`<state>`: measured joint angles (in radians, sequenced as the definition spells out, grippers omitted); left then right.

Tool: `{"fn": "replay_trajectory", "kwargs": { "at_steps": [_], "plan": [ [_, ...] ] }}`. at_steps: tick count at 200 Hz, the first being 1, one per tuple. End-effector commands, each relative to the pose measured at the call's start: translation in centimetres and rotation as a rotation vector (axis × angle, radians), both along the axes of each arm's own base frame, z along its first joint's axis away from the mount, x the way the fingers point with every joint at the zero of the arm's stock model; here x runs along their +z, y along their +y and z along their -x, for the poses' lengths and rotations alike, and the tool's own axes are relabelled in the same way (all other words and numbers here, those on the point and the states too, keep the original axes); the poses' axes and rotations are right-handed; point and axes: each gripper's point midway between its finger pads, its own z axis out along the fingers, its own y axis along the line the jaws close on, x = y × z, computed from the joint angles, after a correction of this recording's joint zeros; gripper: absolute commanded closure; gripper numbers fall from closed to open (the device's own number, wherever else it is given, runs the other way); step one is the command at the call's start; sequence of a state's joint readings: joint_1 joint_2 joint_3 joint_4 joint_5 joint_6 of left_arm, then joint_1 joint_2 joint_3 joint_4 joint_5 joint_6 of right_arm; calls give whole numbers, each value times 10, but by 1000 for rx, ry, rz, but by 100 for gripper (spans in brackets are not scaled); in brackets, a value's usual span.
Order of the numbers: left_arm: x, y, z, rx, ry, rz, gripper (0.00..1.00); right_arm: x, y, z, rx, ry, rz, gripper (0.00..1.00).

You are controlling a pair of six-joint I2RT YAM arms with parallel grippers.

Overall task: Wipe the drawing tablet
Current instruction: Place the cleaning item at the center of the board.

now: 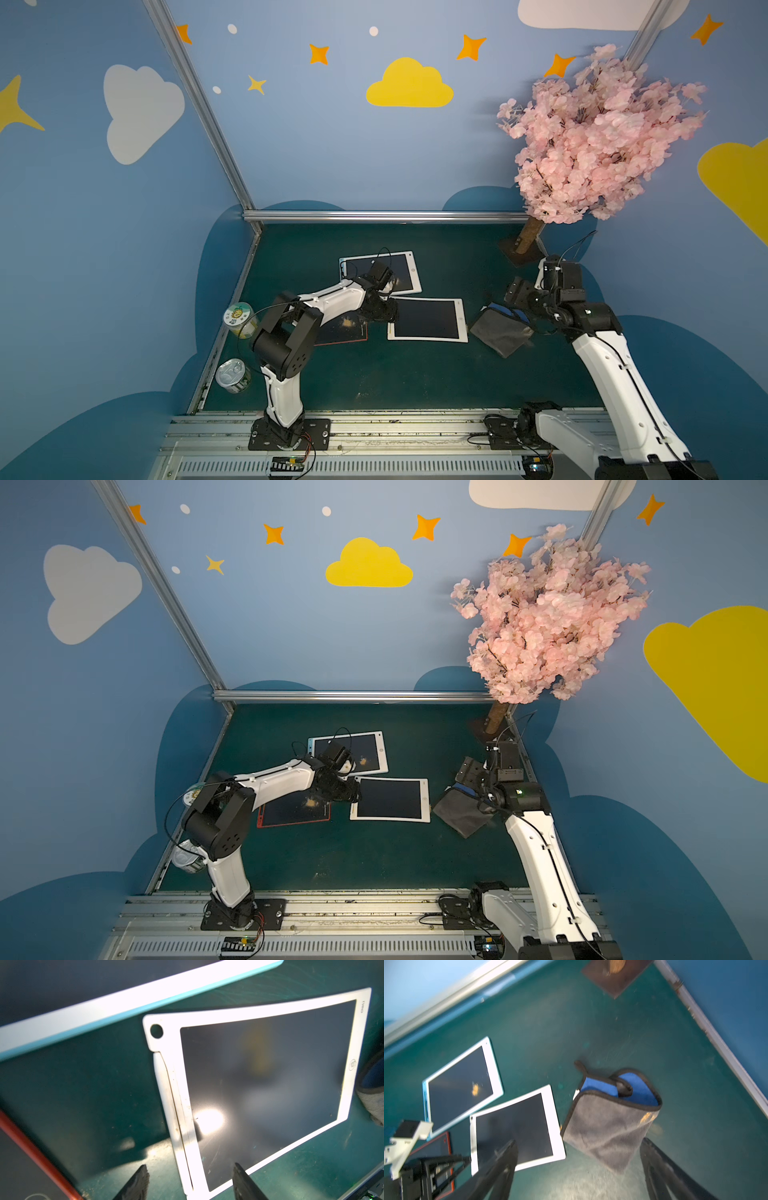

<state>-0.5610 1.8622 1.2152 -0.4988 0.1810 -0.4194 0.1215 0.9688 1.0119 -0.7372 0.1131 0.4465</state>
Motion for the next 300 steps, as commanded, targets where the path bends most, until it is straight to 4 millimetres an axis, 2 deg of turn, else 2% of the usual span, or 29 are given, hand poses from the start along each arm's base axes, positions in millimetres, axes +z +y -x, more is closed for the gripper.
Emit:
{"fn": "replay_trajectory", "kwargs": {
  "at_steps": [1,17,38,61,79,92,120,164,243,300],
  "plan": [
    [11,-3,-4,1,-9,23,36,-2,9,-9,29,-62,-38,8],
    [11,-3,-4,1,-6,23,36,-22,33,-14,119,18,-122,9],
    [7,-3,-3,3,2,19,36,-59,70,-18,247,188,-218,22],
    [2,-1,-2,22,22,25,36,-93,107,-12,378,420,-338,33],
    [-1,-2,-2,65,68,126,36,-117,134,-11,464,542,-467,40],
    [-5,1,-4,113,101,194,36,-135,142,-10,472,600,-523,43],
    [-9,11,-5,158,116,229,36,-158,139,-13,449,631,-503,43],
    [-17,17,-4,154,126,192,36,-173,127,-15,419,665,-423,41],
    [-23,10,-10,166,139,223,36,-194,97,-21,333,694,-253,41],
    [-26,8,-9,170,151,225,36,-209,108,-18,345,727,-300,39]
  ]
}}
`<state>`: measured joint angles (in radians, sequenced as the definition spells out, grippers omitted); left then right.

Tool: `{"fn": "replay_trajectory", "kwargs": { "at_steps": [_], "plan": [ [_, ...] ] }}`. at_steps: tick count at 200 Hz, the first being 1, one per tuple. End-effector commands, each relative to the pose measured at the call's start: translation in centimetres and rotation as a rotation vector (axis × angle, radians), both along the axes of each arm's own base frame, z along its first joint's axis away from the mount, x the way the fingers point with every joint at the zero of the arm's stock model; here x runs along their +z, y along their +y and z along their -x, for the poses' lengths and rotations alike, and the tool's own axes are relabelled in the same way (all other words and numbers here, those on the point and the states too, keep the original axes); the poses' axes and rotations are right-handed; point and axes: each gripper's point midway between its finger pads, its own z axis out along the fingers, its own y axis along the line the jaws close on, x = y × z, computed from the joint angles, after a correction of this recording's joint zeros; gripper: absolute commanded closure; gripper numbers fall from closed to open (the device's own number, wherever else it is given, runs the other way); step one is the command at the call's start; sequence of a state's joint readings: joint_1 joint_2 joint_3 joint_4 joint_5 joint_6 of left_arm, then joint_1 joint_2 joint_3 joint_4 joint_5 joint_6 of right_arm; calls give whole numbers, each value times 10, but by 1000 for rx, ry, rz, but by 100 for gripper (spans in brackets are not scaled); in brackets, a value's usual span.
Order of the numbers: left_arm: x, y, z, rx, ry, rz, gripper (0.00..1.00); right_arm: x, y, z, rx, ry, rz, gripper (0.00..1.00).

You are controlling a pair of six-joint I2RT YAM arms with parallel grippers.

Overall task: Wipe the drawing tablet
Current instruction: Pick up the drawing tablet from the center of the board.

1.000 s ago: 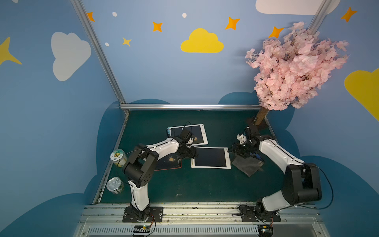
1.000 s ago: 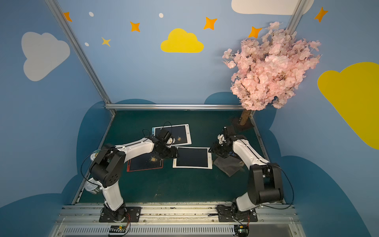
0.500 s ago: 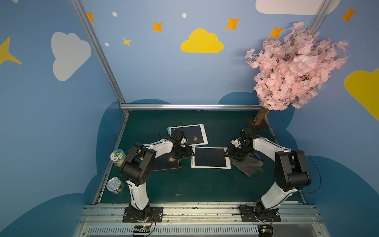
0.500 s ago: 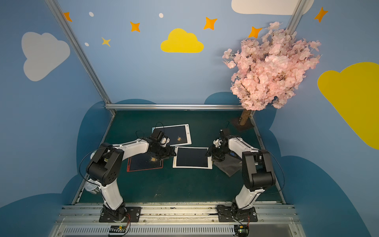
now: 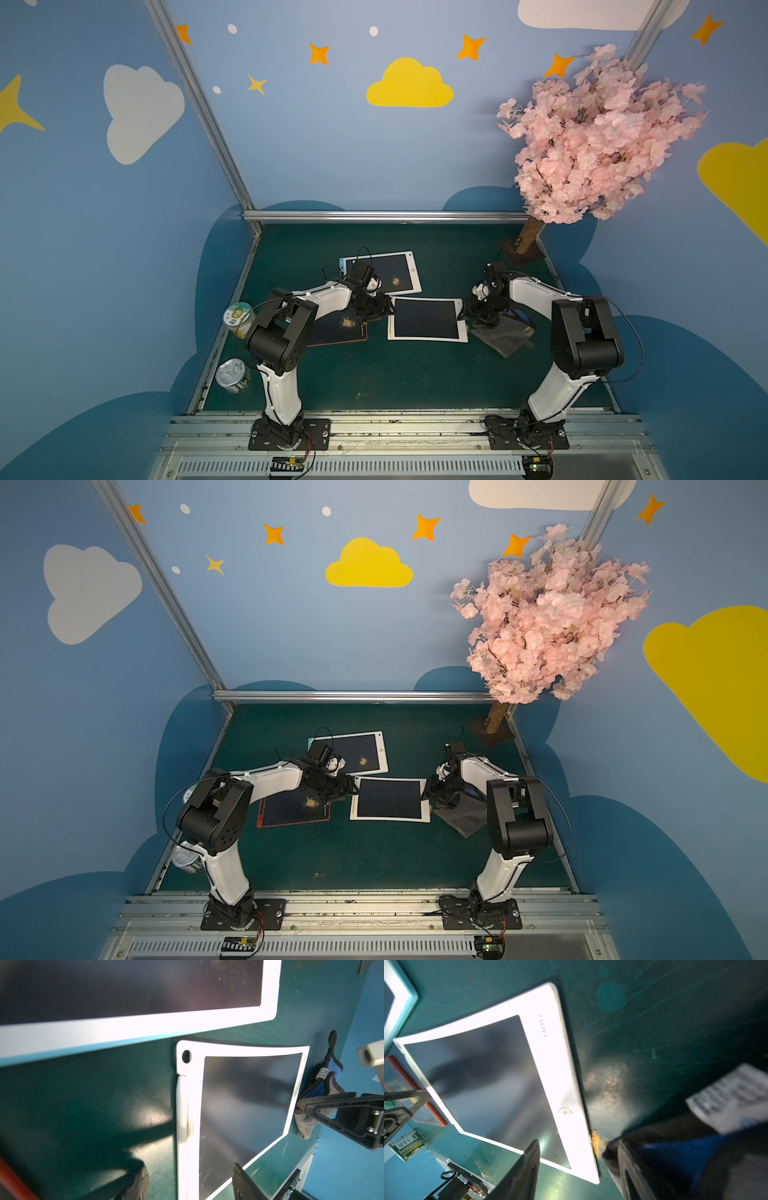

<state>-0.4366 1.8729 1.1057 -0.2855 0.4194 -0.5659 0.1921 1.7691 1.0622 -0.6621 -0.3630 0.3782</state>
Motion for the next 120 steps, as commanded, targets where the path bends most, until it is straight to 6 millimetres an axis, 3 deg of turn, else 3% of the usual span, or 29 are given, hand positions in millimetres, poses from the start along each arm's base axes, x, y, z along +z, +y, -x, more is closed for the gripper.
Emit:
{"fn": "replay_trajectory", "kwargs": {
  "at_steps": [1,120],
  "plan": [
    [-21,2,7,2,59,-28,36,-8,3,1,7,19,0,39],
    [-25,-8,7,-10,79,-18,36,-10,13,4,18,26,-51,39]
  ]
}}
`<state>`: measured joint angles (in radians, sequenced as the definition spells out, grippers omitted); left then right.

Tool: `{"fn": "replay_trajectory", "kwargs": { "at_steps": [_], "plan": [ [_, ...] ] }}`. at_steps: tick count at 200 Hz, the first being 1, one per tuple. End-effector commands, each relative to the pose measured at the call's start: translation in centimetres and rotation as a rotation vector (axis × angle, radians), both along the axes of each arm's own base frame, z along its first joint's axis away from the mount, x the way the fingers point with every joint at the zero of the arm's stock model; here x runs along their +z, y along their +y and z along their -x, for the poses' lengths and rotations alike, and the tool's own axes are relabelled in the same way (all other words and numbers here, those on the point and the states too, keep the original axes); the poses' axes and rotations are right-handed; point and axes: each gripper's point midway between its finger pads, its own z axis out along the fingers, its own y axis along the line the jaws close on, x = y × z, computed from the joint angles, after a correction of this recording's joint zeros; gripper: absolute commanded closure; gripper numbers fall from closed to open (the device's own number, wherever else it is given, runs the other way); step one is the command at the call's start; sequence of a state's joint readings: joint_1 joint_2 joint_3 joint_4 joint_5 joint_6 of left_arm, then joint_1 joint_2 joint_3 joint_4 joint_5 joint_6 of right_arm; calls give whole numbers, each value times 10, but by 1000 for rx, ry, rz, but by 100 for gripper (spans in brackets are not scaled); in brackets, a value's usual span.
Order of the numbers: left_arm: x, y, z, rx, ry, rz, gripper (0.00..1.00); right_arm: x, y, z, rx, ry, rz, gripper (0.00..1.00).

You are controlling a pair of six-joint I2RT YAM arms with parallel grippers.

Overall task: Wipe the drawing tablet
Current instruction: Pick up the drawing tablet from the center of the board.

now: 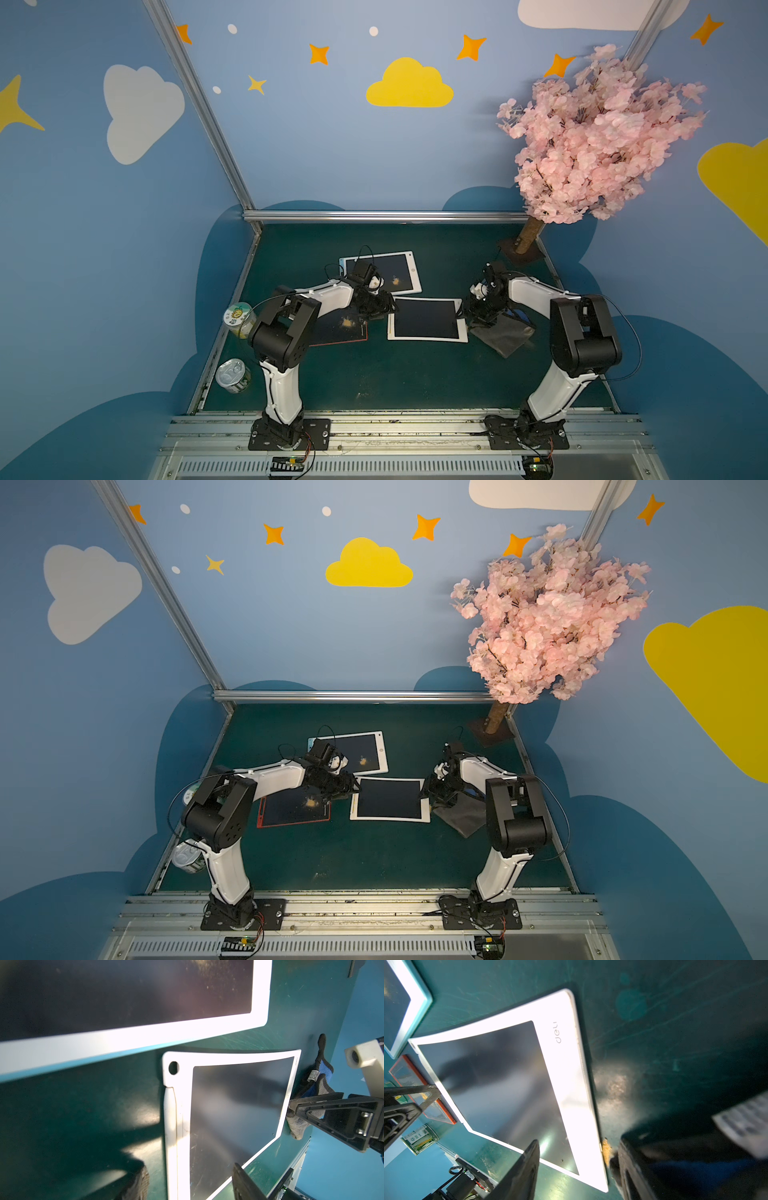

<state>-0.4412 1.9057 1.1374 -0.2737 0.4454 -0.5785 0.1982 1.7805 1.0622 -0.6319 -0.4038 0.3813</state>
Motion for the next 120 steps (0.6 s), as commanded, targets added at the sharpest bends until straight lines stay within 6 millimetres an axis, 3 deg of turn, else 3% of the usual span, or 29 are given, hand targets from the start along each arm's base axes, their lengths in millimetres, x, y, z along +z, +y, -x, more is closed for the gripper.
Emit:
{"fn": "replay_trajectory", "kwargs": {
  "at_steps": [1,120],
  "plan": [
    [-25,1,13,-5,72,-45,36,-10,3,7,9,35,-8,39],
    [-20,-7,12,0,81,4,36,-11,10,8,15,40,-40,39]
  ]
}}
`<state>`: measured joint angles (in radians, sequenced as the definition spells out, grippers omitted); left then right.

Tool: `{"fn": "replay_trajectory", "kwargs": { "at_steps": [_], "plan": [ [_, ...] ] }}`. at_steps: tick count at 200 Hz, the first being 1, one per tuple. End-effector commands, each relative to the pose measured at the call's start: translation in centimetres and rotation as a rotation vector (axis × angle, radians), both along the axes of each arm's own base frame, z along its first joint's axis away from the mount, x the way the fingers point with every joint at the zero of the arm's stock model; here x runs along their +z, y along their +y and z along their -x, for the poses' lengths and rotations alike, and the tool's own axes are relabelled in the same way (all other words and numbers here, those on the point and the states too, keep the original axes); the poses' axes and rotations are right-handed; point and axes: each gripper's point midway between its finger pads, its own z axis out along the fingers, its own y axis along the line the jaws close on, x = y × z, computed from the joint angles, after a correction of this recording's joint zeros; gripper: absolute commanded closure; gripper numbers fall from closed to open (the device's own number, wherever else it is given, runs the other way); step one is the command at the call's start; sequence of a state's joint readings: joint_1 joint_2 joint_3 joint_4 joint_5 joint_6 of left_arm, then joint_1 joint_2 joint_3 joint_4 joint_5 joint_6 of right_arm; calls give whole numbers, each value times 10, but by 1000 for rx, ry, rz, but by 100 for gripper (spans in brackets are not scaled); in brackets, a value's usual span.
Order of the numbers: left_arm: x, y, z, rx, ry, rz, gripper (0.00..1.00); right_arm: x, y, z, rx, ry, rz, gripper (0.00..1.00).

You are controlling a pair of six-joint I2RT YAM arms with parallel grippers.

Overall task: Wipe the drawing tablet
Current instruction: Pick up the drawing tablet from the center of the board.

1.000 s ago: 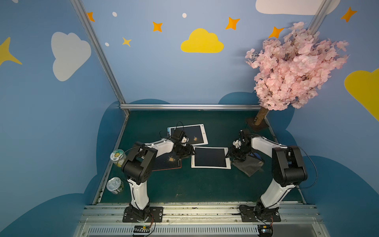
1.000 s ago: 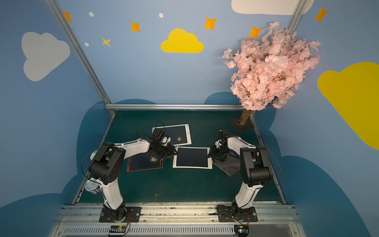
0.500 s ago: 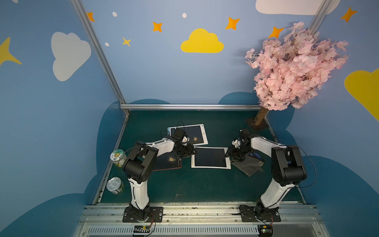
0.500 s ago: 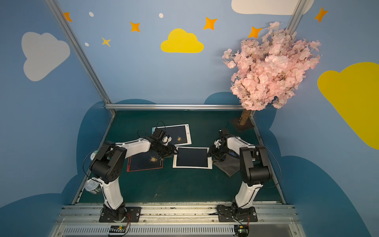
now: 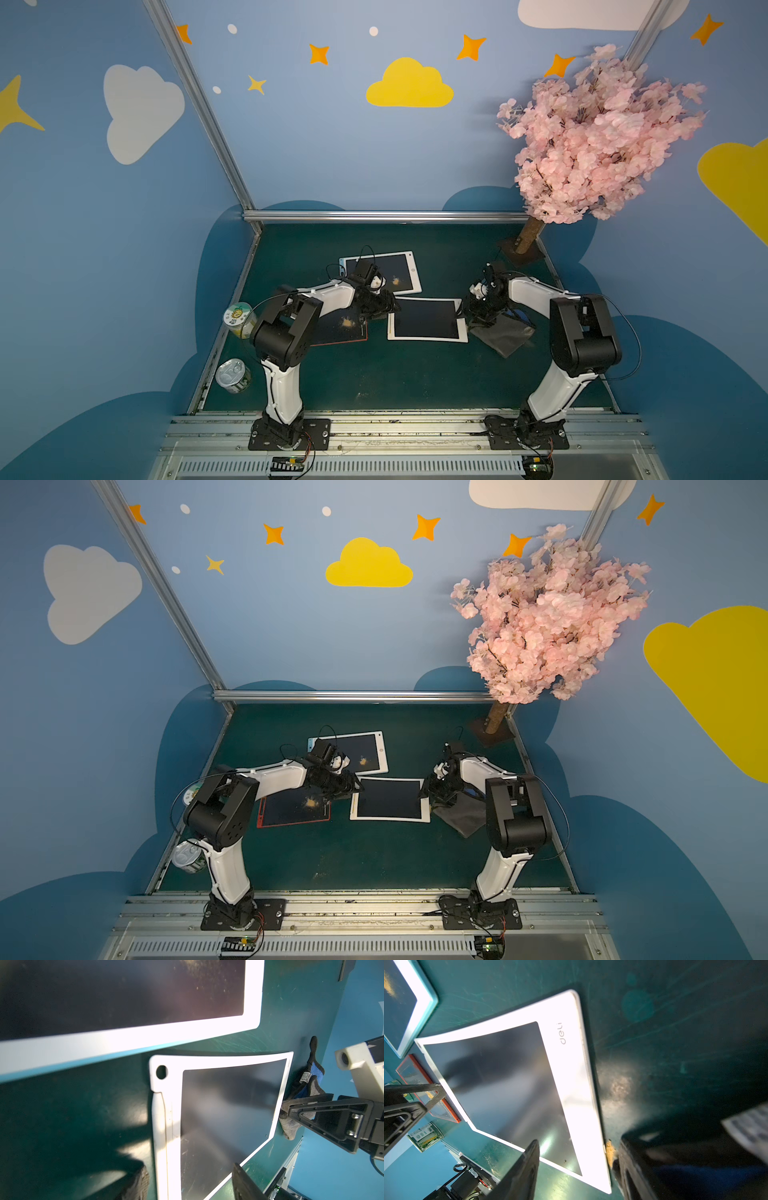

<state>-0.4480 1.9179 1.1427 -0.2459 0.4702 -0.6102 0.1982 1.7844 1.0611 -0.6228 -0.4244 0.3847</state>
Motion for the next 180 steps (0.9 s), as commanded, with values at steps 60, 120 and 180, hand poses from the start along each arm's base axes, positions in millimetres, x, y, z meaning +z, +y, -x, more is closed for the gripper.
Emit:
{"fn": "replay_trajectory", "kwargs": {
  "at_steps": [60,120,180],
  "plan": [
    [-13,-8,13,-4,66,40,36,-10,11,11,27,37,-28,39],
    [13,-30,8,-23,20,221,38,-9,14,14,33,38,-37,39],
    [28,-35,6,-7,-17,311,45,-8,15,14,37,35,-37,39]
  ]
}}
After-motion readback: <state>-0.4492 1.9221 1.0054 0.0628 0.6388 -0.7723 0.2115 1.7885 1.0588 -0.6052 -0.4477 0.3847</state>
